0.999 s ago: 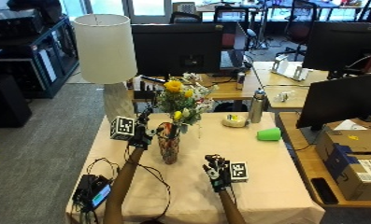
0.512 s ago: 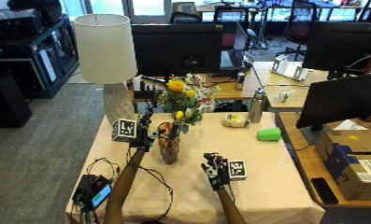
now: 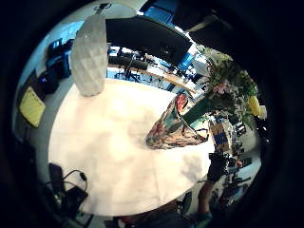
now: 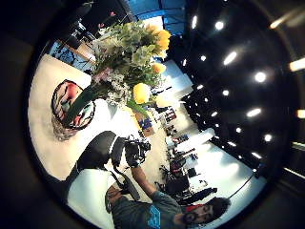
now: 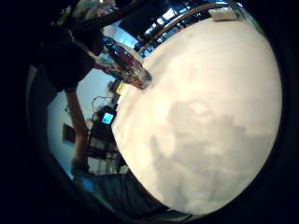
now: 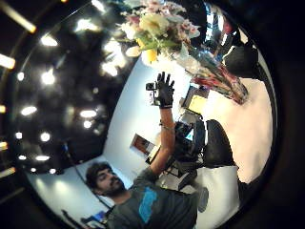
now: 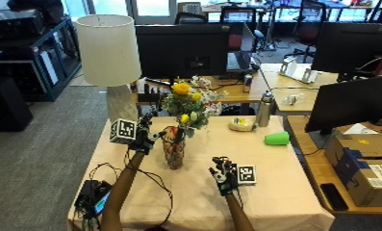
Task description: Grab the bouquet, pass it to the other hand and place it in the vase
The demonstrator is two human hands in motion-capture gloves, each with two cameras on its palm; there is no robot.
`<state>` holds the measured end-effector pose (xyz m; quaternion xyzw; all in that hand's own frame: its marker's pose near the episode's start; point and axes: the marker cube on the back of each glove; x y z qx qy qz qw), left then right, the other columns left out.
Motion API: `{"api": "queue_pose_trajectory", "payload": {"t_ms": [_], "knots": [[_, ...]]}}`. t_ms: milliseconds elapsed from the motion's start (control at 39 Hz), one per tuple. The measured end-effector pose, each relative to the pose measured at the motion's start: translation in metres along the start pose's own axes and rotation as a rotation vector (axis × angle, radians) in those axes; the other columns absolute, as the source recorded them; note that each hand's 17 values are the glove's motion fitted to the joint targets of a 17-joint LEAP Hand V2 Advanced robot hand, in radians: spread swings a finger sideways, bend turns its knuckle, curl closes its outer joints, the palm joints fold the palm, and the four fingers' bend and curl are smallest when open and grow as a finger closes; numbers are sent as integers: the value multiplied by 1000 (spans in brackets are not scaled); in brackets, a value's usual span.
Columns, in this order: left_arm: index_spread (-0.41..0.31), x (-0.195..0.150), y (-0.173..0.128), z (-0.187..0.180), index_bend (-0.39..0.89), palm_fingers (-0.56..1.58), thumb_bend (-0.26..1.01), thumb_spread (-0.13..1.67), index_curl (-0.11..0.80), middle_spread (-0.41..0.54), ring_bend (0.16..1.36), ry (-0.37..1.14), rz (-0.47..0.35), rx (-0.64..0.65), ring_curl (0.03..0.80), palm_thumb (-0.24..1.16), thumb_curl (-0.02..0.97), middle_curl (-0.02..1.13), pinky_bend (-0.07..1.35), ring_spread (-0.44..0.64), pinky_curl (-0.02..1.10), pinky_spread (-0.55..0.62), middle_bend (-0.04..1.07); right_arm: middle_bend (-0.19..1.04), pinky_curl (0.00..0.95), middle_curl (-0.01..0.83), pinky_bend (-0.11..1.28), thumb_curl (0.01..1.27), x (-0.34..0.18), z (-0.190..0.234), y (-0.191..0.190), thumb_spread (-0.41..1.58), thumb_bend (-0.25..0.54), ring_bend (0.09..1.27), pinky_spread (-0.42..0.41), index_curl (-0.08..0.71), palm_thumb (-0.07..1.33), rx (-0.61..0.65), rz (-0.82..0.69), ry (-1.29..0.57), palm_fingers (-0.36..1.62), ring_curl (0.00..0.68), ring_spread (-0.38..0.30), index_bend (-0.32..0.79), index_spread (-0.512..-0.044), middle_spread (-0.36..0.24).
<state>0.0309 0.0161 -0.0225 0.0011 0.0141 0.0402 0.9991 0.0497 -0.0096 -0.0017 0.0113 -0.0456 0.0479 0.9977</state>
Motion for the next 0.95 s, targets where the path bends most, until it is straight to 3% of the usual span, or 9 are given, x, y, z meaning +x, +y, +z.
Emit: {"api": "queue_pose_trajectory", "payload": {"t_ms": [77,359,538,666,768,948], "knots": [[-1,-5,2,-8,110,353,-32,844,183,-50,650,-70,-66,8,299,580,332,347,328,99,273,436,263,292,315,385,266,430,-4,1,-2,949,109,319,213,309,845,1,-42,86,906,349,-108,137,-300,-150],[1,-12,10,-26,105,346,-34,853,194,-51,654,-100,-66,1,306,573,344,366,323,99,292,435,259,271,333,408,245,464,14,0,-15,968,46,308,213,316,874,5,-101,155,900,369,-109,134,-299,-151],[2,-23,10,-24,103,344,-33,856,196,-51,655,-86,-84,5,309,570,351,375,331,99,306,437,255,256,345,417,241,481,0,10,-10,976,12,300,214,319,892,2,-16,40,895,378,-103,133,-298,-149],[6,-23,10,-22,103,343,-33,857,198,-51,656,-78,-75,2,310,569,354,380,335,99,313,437,253,246,351,423,238,492,-4,10,-11,981,-9,296,214,320,902,-6,-81,8,894,383,-100,133,-303,-147],[8,-20,11,-22,103,342,-33,857,199,-47,656,-78,-79,0,311,568,357,383,336,99,316,438,252,245,354,428,233,499,7,3,-18,983,-16,287,214,322,906,5,-224,137,891,386,-98,134,-305,-146],[10,-24,10,-24,101,339,-33,858,199,-44,659,-85,-58,-2,313,568,360,388,338,99,322,438,250,231,359,433,230,508,-3,8,-10,986,-19,279,216,324,908,8,-55,2,886,389,-98,134,-307,-146]]}}
